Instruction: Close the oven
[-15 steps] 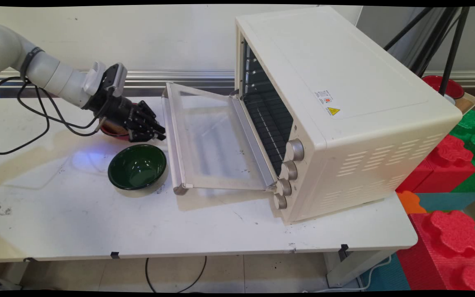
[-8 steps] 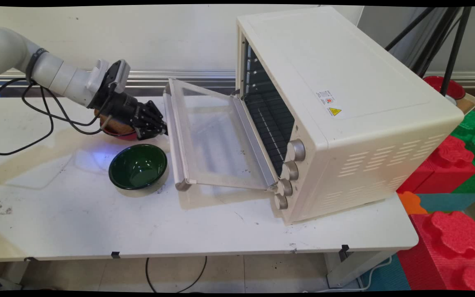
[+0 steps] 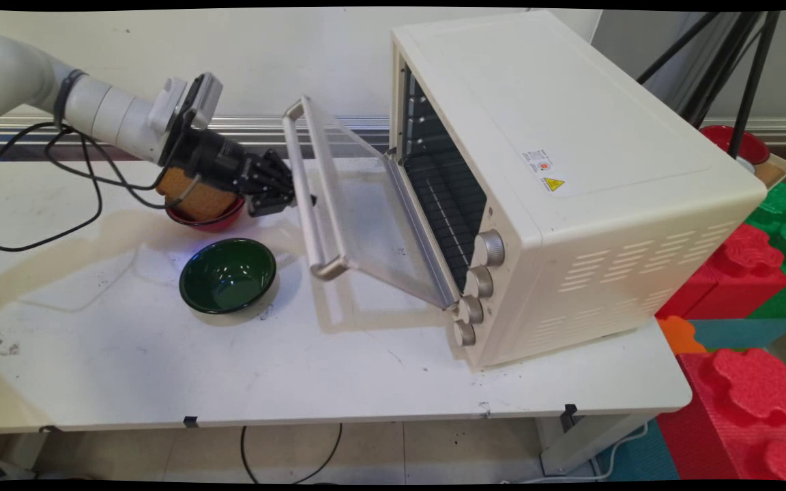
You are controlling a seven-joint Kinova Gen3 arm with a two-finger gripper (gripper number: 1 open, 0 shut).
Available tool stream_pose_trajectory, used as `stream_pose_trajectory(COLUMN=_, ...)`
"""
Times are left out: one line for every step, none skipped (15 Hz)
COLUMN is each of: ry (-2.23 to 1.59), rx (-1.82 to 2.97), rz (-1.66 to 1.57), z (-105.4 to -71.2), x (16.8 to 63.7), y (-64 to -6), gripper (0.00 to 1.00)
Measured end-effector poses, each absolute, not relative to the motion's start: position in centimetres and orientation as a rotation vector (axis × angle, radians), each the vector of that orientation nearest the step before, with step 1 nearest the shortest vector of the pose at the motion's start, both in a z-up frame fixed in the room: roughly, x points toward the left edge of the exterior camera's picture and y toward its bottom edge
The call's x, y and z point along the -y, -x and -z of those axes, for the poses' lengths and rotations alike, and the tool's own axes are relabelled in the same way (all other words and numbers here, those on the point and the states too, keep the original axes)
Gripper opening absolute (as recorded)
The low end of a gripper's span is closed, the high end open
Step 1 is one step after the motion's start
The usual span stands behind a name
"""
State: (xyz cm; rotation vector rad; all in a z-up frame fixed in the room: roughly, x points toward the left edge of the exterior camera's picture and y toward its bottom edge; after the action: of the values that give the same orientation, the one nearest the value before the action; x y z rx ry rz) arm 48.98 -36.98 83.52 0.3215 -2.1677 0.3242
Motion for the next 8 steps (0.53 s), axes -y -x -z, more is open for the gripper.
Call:
stream_pose_trajectory(ry=-0.313, rx=2.145, rz=-0.324, z=-83.9, x=37.1, y=-48.4, gripper=0.0)
stream_pose_trajectory(ry=-0.299, rx=2.121, rz=-0.32, z=-84.3, x=37.5, y=-47.4, gripper=0.0)
stream_pose_trajectory(ry=-0.292, rx=2.096, rz=-0.32, z=-84.7, x=37.7, y=-46.6, gripper=0.0)
stream_pose_trajectory(ry=-0.29, rx=2.075, rz=-0.323, z=-85.0, x=37.8, y=-46.0, gripper=0.0)
stream_pose_trajectory(ry=-0.288, rx=2.062, rz=-0.324, z=-85.2, x=37.8, y=-45.6, gripper=0.0)
stream_pose_trajectory(ry=-0.284, rx=2.043, rz=-0.325, z=-85.4, x=38.1, y=-44.9, gripper=0.0)
stream_pose_trajectory(ry=-0.278, rx=2.033, rz=-0.323, z=-85.6, x=38.4, y=-44.3, gripper=0.0)
stream_pose_trajectory(ry=-0.274, rx=2.019, rz=-0.323, z=-85.8, x=38.6, y=-43.6, gripper=0.0)
